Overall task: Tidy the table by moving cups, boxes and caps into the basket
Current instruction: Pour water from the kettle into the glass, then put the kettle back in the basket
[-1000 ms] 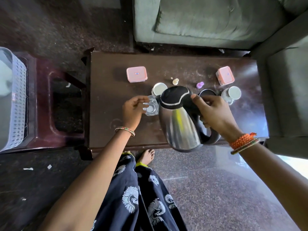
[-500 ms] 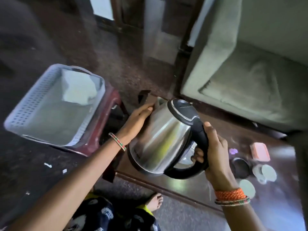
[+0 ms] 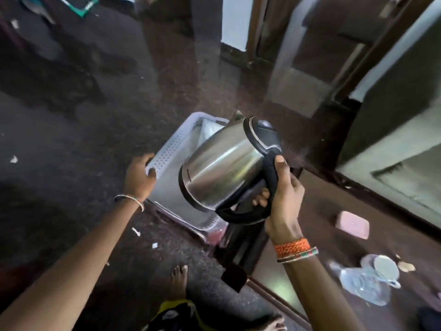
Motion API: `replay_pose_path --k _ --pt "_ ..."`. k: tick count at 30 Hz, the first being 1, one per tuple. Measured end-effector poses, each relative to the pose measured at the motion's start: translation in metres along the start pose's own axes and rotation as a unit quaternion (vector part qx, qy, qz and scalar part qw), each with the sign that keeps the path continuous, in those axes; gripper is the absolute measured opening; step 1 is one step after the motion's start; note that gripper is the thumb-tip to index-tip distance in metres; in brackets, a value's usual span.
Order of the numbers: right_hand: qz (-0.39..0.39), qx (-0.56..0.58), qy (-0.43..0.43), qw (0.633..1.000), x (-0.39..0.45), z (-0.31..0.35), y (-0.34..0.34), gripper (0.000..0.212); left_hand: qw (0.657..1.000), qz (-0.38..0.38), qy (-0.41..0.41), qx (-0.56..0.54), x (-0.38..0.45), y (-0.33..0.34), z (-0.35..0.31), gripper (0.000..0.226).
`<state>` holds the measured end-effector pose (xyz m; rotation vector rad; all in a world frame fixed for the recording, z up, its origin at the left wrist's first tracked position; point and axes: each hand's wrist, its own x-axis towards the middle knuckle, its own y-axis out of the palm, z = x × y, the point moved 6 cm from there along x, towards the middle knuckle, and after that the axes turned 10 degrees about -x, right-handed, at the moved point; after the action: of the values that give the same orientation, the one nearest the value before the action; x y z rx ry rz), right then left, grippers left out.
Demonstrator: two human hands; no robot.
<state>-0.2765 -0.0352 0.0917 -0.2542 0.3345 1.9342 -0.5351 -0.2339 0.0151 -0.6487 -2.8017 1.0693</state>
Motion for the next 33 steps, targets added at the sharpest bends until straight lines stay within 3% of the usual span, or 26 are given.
replay_pose_path --k 4,8,12,18,25,27,30,33 --pt "0.002 -0.020 -0.021 1.000 0.000 -0.027 0.062 0.038 0.997 0.072 -0.003 0.027 0.014 -0.005 0.041 0.039" --pt "-0.004 -0.065 -0.025 0.998 -0.004 -0.055 0.106 0.036 0.990 0.124 0.004 -0.072 0.020 -0.003 0.055 0.050" --pt "-0.008 -0.120 -0.055 0.991 -0.017 -0.077 0.130 0.025 0.983 0.140 0.006 -0.115 0.024 -0.004 0.069 0.055" --pt "0.030 -0.193 -0.104 0.975 -0.037 -0.103 0.132 0.027 0.982 0.143 0.020 -0.120 0.024 -0.002 0.082 0.051" --pt "0.006 -0.331 -0.237 0.914 -0.043 -0.086 0.131 0.026 0.988 0.094 -0.008 -0.121 0.013 -0.009 0.068 0.051" --pt "0.018 -0.362 -0.224 0.905 -0.042 -0.088 0.129 0.032 0.990 0.028 -0.022 -0.134 0.003 -0.014 0.059 0.043" --pt "0.030 -0.459 -0.228 0.858 -0.044 -0.085 0.121 0.038 0.986 -0.104 -0.036 -0.127 -0.034 -0.020 0.049 0.018" --pt "0.015 -0.458 -0.239 0.856 -0.043 -0.069 0.083 0.042 0.972 -0.106 -0.081 -0.195 -0.100 0.007 0.043 0.012"
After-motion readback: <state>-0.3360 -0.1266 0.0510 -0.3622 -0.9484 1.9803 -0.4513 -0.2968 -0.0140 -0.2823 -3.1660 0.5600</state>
